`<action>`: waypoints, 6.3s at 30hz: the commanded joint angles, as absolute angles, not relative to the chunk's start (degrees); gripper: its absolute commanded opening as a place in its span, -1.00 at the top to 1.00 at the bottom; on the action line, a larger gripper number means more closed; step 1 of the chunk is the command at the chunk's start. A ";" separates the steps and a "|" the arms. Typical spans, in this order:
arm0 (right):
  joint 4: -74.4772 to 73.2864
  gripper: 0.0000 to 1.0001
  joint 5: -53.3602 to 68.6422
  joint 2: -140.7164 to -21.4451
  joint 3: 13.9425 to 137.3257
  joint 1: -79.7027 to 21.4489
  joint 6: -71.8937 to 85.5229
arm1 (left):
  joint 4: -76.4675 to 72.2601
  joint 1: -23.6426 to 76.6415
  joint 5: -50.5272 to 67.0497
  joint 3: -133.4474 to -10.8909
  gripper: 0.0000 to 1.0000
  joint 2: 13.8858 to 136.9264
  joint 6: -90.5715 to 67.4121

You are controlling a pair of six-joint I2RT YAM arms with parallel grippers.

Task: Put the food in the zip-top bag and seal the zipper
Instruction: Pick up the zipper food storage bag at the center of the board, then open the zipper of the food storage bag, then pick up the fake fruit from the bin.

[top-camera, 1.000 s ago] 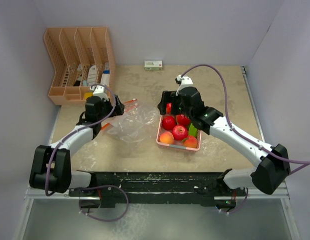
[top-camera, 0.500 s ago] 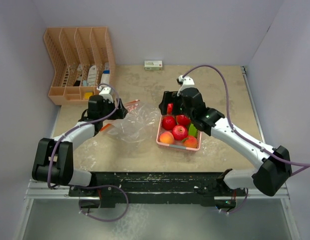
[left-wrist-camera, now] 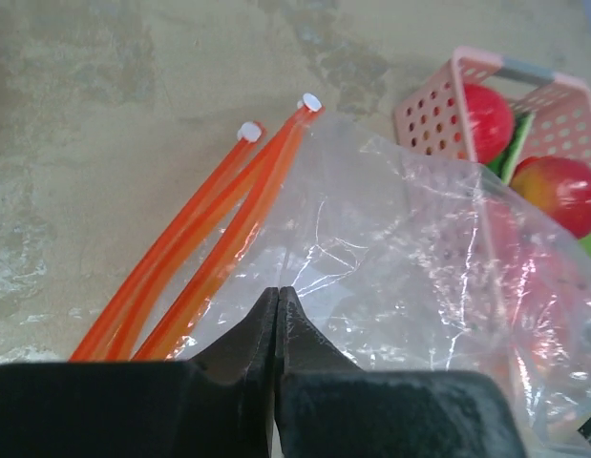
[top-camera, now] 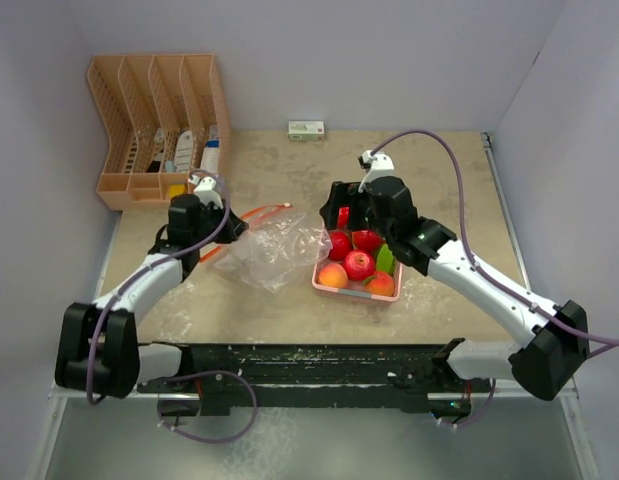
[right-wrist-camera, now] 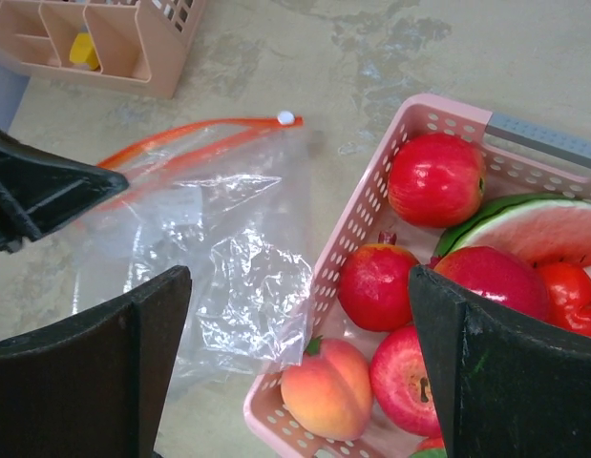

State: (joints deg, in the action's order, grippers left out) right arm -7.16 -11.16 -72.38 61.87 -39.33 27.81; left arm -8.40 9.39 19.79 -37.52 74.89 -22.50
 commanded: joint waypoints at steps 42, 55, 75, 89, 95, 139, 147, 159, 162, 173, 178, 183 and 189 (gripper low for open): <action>-0.83 -0.79 -4.63 -95.07 83.70 -45.35 49.26 | -14.67 34.39 -5.48 -34.52 1.00 50.97 -17.92; -0.67 -0.53 -5.10 -97.57 83.79 -45.62 49.59 | -16.67 37.87 -6.28 -33.09 1.00 50.67 -17.58; 4.54 1.00 -13.64 -85.18 70.05 -45.68 30.77 | 0.05 38.12 -1.30 -52.25 -0.99 41.02 -15.20; 8.27 1.00 -2.35 -73.73 64.43 -46.22 15.96 | 18.19 38.12 -3.68 -69.96 -0.89 58.20 -2.38; 6.96 1.00 -1.97 -72.15 64.43 -46.32 15.49 | 19.22 38.14 -1.17 -70.18 -0.79 62.06 -5.49; 2.85 1.00 -13.16 -75.02 68.81 -47.46 17.92 | 12.14 38.20 9.39 -63.31 -0.05 64.98 -18.54; 1.05 1.00 -19.20 -73.15 68.56 -47.49 19.57 | 22.34 38.23 -8.28 -65.03 0.91 62.61 -14.17; -9.96 1.00 -28.24 -76.00 72.19 -47.47 26.90 | 28.47 38.23 -31.94 -71.96 1.00 59.02 -6.38; -4.11 0.82 -20.48 -75.00 69.63 -47.46 25.24 | 27.49 38.22 -31.63 -71.96 1.00 57.74 -4.40; 4.25 -0.90 -7.63 -73.75 65.22 -47.48 21.46 | 19.54 38.52 -22.61 -61.53 1.00 64.54 -9.55; -0.78 -0.99 -16.67 -70.54 63.25 -47.38 24.21 | 16.16 38.76 -22.50 -58.56 1.00 67.39 -10.59; -10.38 -0.99 -25.55 -71.36 62.41 -43.38 30.61 | 14.68 38.74 -22.31 -57.19 1.00 67.12 -10.72; -15.48 -0.99 -24.62 -76.65 61.79 -36.71 34.27 | 14.19 38.69 -21.45 -56.29 1.00 66.17 -10.72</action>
